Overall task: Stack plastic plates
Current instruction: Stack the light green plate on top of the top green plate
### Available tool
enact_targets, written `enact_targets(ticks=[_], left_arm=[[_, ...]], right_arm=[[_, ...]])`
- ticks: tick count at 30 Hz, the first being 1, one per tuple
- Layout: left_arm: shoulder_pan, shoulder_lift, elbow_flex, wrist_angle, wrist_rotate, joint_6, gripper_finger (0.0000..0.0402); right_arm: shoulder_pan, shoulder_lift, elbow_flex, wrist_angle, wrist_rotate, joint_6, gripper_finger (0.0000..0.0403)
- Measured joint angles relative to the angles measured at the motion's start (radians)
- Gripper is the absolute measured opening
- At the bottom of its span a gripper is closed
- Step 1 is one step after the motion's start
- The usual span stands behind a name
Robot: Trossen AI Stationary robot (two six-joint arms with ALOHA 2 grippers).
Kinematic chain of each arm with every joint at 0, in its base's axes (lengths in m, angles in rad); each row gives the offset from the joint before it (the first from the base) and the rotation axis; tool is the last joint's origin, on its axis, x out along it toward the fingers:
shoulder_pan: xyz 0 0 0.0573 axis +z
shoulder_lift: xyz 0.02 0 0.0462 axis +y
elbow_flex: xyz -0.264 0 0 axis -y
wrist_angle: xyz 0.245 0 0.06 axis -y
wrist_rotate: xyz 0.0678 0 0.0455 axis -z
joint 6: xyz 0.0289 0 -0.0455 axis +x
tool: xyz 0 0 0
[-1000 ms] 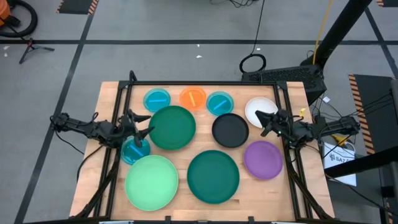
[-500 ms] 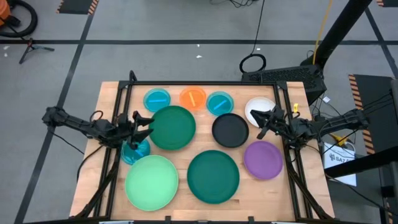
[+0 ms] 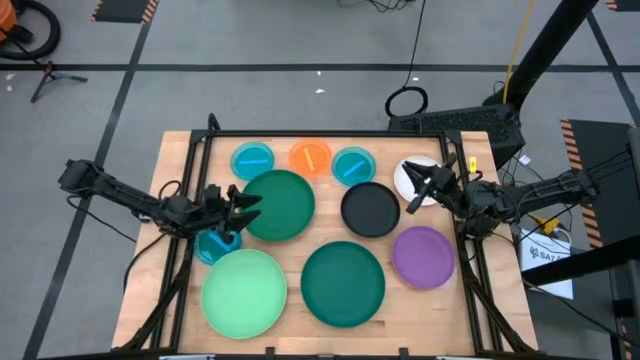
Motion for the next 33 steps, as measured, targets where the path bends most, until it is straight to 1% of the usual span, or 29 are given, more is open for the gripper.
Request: enact_targets(ticks=[2, 5, 8, 11, 15, 16, 19, 20, 22, 24, 26, 27, 33], left_arm=[[0.001, 0.033, 0.048, -0.037, -0.007, -0.007, 0.0276], [0.014, 0.079, 0.141, -0.13, -0.02, 0.022, 0.0276], [0.034, 0.127, 0.256, -0.287, -0.038, 0.034, 0.0276], [0.051, 0.174, 0.388, -0.553, -0.057, -0.002, 0.0276], [0.056, 0.237, 0.556, -1.022, -0.057, -0.109, 0.0276], [0.052, 0.257, 0.589, -1.116, -0.056, -0.133, 0.0276], [0.041, 0.306, 0.655, -1.317, -0.05, -0.211, 0.0276], [0.04, 0.321, 0.67, -1.358, -0.042, -0.234, 0.0276], [0.034, 0.35, 0.69, -1.401, 0.027, -0.246, 0.0276], [0.025, 0.375, 0.698, -1.403, 0.122, -0.242, 0.0276], [0.011, 0.401, 0.7, -1.382, 0.217, -0.201, 0.0276], [0.0, 0.418, 0.7, -1.38, 0.243, -0.178, 0.0276], [-0.047, 0.558, 0.7, -1.382, 0.295, -0.116, 0.0276]], right_arm=[[0.0, 0.007, 0.017, -0.002, 0.0, -0.028, 0.0034], [0.0, 0.014, 0.034, 0.001, 0.0, -0.076, 0.0034], [0.0, 0.014, 0.034, 0.029, 0.0, -0.136, 0.0034], [0.0, 0.014, 0.035, 0.068, 0.0, -0.185, 0.0034], [0.0, 0.013, 0.035, 0.088, 0.0, -0.209, 0.0034], [0.0, 0.013, 0.035, 0.088, 0.0, -0.214, 0.0034], [0.0, 0.014, 0.035, 0.088, -0.001, -0.232, 0.0034], [0.0, 0.014, 0.035, 0.088, -0.001, -0.236, 0.0034], [0.0, 0.014, 0.035, 0.087, -0.001, -0.238, 0.0034], [0.0, 0.014, 0.035, 0.087, -0.001, -0.238, 0.0034], [0.0, 0.014, 0.035, 0.087, -0.002, -0.238, 0.0034], [0.0, 0.014, 0.035, 0.087, -0.002, -0.238, 0.0034], [0.0, 0.014, 0.035, 0.087, -0.002, -0.238, 0.0034]])
